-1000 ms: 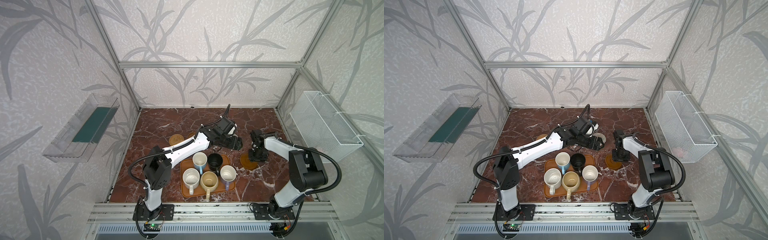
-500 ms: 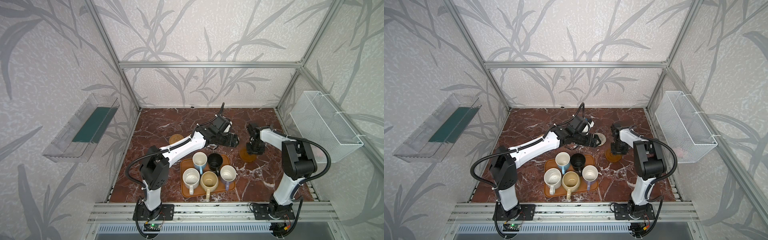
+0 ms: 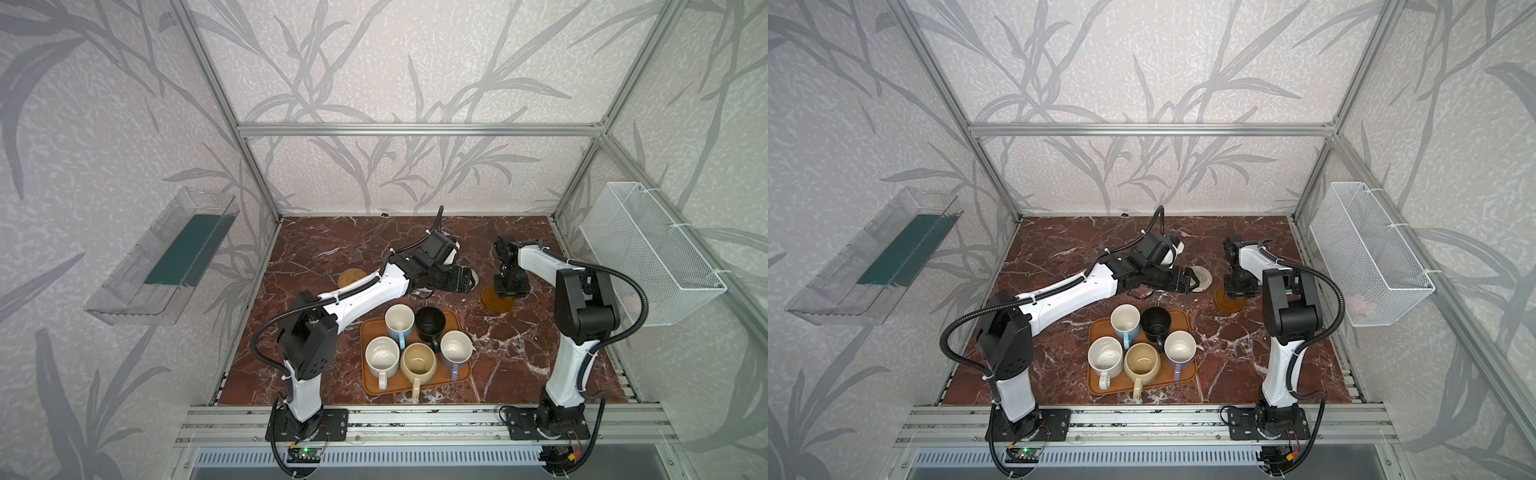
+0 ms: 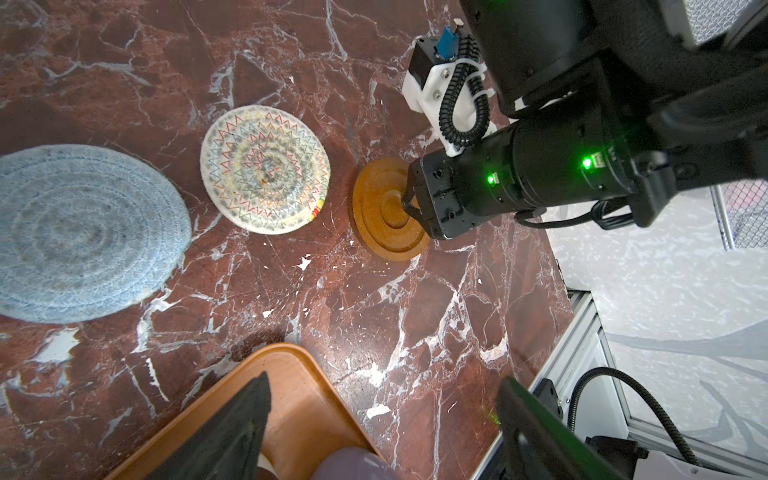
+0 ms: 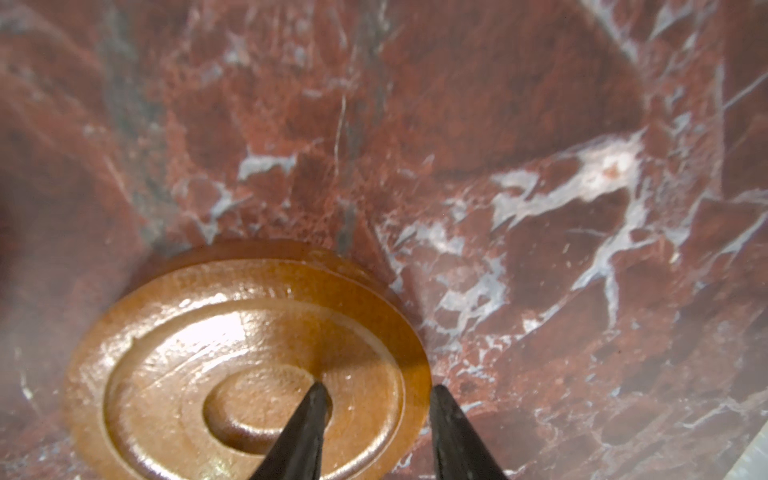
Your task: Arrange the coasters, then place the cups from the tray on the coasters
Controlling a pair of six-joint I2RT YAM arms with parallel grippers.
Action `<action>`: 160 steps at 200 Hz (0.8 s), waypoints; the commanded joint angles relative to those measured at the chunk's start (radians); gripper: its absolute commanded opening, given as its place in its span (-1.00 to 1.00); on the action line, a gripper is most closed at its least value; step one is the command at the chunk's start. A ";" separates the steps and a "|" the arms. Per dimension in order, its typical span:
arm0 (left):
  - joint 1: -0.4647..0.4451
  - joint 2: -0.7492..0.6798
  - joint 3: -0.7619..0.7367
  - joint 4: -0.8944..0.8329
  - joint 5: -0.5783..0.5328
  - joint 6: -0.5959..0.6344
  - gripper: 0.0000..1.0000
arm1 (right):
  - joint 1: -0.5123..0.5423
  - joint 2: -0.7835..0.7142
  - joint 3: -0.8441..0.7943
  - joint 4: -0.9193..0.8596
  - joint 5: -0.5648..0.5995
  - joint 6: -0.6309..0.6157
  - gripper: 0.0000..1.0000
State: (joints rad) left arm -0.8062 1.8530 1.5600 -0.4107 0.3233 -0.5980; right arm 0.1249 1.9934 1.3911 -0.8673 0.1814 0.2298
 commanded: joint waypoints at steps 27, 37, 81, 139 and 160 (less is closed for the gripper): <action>0.011 -0.044 -0.018 0.029 0.010 -0.017 0.75 | -0.022 0.081 0.104 -0.058 0.031 -0.027 -0.17; 0.014 -0.043 -0.020 0.030 0.011 -0.016 0.75 | -0.024 0.092 0.124 -0.066 0.029 -0.031 -0.17; 0.018 -0.041 -0.023 0.033 0.014 -0.020 0.75 | -0.024 0.145 0.203 -0.085 0.039 -0.045 -0.17; 0.030 -0.039 -0.024 0.038 0.017 -0.020 0.75 | -0.025 0.187 0.272 -0.112 0.047 -0.058 -0.16; 0.030 -0.038 -0.024 0.041 0.020 -0.022 0.75 | -0.025 0.194 0.276 -0.108 0.044 -0.062 -0.17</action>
State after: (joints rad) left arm -0.7826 1.8526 1.5478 -0.3874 0.3386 -0.6060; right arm 0.1043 2.1578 1.6428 -0.9737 0.2096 0.1776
